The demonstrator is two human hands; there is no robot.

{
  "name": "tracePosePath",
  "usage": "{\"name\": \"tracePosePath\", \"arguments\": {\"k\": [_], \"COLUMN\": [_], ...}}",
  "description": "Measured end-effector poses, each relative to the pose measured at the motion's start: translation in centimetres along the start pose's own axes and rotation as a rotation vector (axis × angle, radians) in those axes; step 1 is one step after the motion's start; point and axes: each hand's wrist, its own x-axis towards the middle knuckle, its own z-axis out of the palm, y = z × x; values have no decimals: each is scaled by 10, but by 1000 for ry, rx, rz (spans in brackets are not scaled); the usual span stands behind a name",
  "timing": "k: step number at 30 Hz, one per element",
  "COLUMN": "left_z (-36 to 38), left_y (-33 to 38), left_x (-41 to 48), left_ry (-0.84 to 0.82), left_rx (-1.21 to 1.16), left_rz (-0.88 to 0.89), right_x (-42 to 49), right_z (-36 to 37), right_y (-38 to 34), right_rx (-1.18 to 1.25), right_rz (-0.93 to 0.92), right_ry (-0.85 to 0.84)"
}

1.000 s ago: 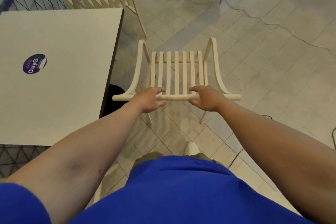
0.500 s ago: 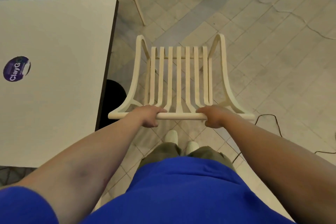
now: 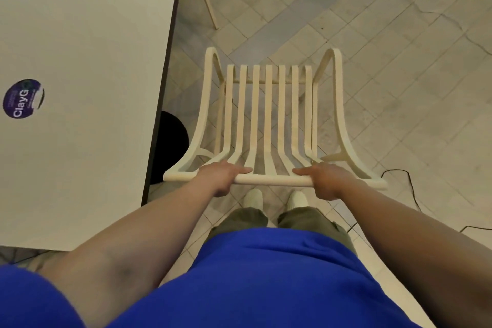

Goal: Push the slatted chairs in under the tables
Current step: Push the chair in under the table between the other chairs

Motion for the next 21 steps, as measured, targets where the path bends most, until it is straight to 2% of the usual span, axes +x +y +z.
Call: {"name": "tracePosePath", "arguments": {"k": [9,21], "left_z": [3,7], "left_y": [12,93], "left_x": [5,8], "left_ry": [-13,20], "left_rx": [-66,-274], "left_rz": [-33,-222], "right_x": [7,25], "right_z": [-6,-56], "right_y": [20,90], "right_rx": [-17,-249], "right_rz": [-45,-219], "right_ry": [-7,-45]}}
